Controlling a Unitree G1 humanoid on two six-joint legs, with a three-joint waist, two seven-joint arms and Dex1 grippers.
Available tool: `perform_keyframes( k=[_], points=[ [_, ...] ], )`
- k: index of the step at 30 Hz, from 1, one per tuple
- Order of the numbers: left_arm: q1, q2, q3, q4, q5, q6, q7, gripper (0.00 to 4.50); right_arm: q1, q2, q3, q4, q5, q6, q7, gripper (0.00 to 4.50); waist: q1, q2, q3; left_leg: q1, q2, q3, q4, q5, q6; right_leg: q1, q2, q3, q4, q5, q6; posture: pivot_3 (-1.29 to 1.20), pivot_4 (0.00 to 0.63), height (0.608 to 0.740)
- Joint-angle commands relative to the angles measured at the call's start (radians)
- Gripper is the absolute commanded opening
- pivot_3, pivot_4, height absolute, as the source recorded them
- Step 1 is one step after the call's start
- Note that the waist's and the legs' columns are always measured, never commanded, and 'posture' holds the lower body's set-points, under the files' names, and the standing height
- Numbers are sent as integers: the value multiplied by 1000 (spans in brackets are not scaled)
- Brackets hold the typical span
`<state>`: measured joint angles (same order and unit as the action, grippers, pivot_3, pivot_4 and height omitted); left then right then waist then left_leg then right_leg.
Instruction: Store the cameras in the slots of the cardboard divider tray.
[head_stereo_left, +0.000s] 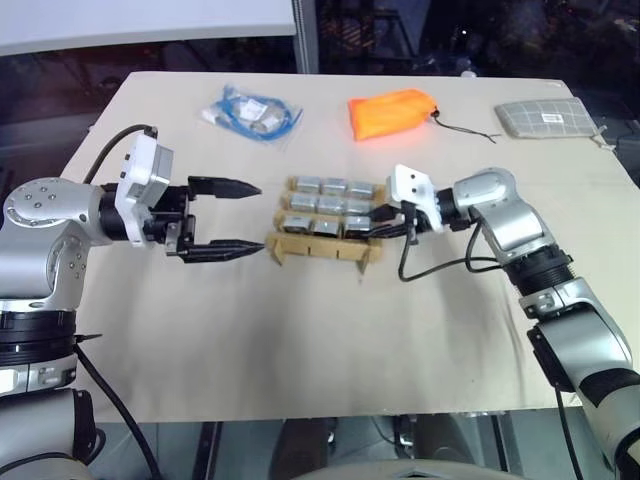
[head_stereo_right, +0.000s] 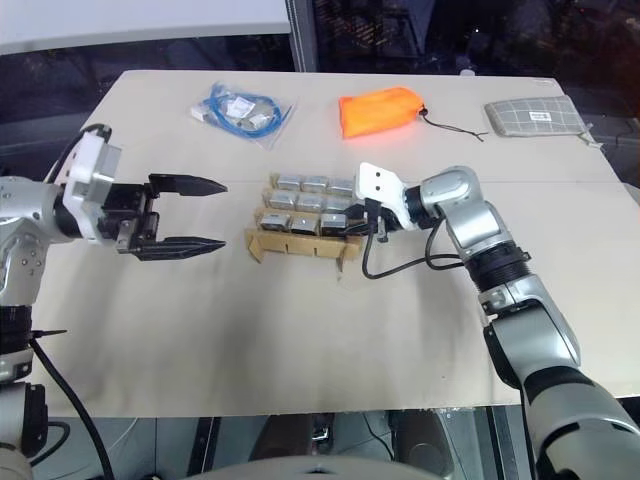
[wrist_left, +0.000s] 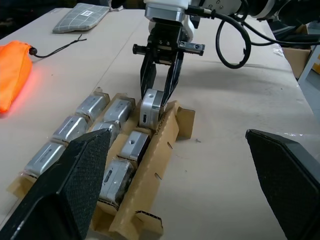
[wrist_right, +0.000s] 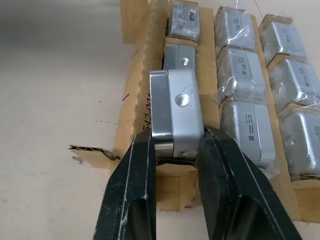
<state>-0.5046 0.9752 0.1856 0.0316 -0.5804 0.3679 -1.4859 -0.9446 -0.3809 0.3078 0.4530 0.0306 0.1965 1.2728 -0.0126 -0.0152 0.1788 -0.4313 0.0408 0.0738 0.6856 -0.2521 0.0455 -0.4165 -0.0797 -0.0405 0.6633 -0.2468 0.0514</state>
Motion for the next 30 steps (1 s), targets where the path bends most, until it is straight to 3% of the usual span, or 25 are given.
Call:
perform_keyframes(
  k=[1, 2, 5, 7, 8, 12, 16, 19, 24, 28, 30],
  points=[
    [-1, 7, 17, -27, -12, -5, 1, 4500, -33, -4, -3, 7, -14, 13, -20, 615, -1, 0, 0, 0, 0, 0, 0, 0, 0, 0, 0, 0, 0, 0, 0, 0, 150, 740],
    [0, 7, 17, -27, -12, -5, 1, 4500, -35, -3, -3, 7, -13, 17, -19, 1415, -1, 0, 0, 0, 0, 0, 0, 0, 0, 0, 0, 0, 0, 0, 0, 0, 150, 740],
    [1, 7, 15, -29, -13, -3, 3, 4500, -28, -3, -2, -11, 1, 35, 2, 2368, -1, 0, 0, 0, 0, 0, 0, 0, 0, 0, 0, 0, 0, 0, 0, 0, 150, 740],
    [3, 7, 16, -29, -13, -3, 4, 4500, -23, 0, -11, -21, 5, 40, -8, 3512, -2, 0, 0, 0, 0, 0, 0, 0, 0, 0, 0, 0, 0, 0, 0, 0, 150, 740],
    [5, 8, 16, -30, -13, -1, 5, 4500, -19, -6, -17, -30, 6, 37, -12, 3831, -2, 0, 0, 0, 0, 0, 0, 0, 0, 0, 0, 0, 0, 0, 0, 0, 150, 740],
    [31, 9, 28, -46, -15, 5, 21, 4500, 12, -41, -71, -106, 52, 68, -25, 3831, 0, 0, 0, 0, 0, 0, 0, 0, 0, 0, 0, 0, 0, 0, 0, 0, 150, 740],
    [210, -8, 97, -151, -11, 25, 121, 4500, 190, -124, -221, -354, 186, 161, -59, 3831, 2, 0, 0, 0, 1, -2, -2, 0, 0, 1, -2, 0, -2, 0, 0, 0, 150, 740],
    [377, -48, 177, -251, -47, 47, 179, 4500, 362, -171, -321, -543, 281, 242, -101, 3831, 2, 0, -1, -1, 2, -2, -3, -1, 0, 0, -2, 0, -3, 0, 0, 0, 150, 740],
    [662, -183, 250, -427, -48, 42, 325, 4500, 793, -202, -488, -825, 374, 301, -215, 3831, 6, 0, -1, 2, 2, -2, -4, -1, 1, 3, -4, 0, -3, -2, 2, 0, 150, 740],
    [808, -310, 234, -517, 17, -7, 476, 4500, 1140, -163, -561, -915, 326, 124, -265, 3831, 8, -1, -2, 8, 1, -2, -3, -4, 5, 7, -5, 1, -2, -2, 2, 0, 150, 740],
    [841, -370, 219, -525, 54, -47, 537, 4500, 1243, -116, -595, -915, 326, 28, -294, 3831, 8, -1, -4, 13, 1, -1, -3, -4, 6, 11, -5, 2, -2, -2, 2, 0, 150, 740]
  ],
)
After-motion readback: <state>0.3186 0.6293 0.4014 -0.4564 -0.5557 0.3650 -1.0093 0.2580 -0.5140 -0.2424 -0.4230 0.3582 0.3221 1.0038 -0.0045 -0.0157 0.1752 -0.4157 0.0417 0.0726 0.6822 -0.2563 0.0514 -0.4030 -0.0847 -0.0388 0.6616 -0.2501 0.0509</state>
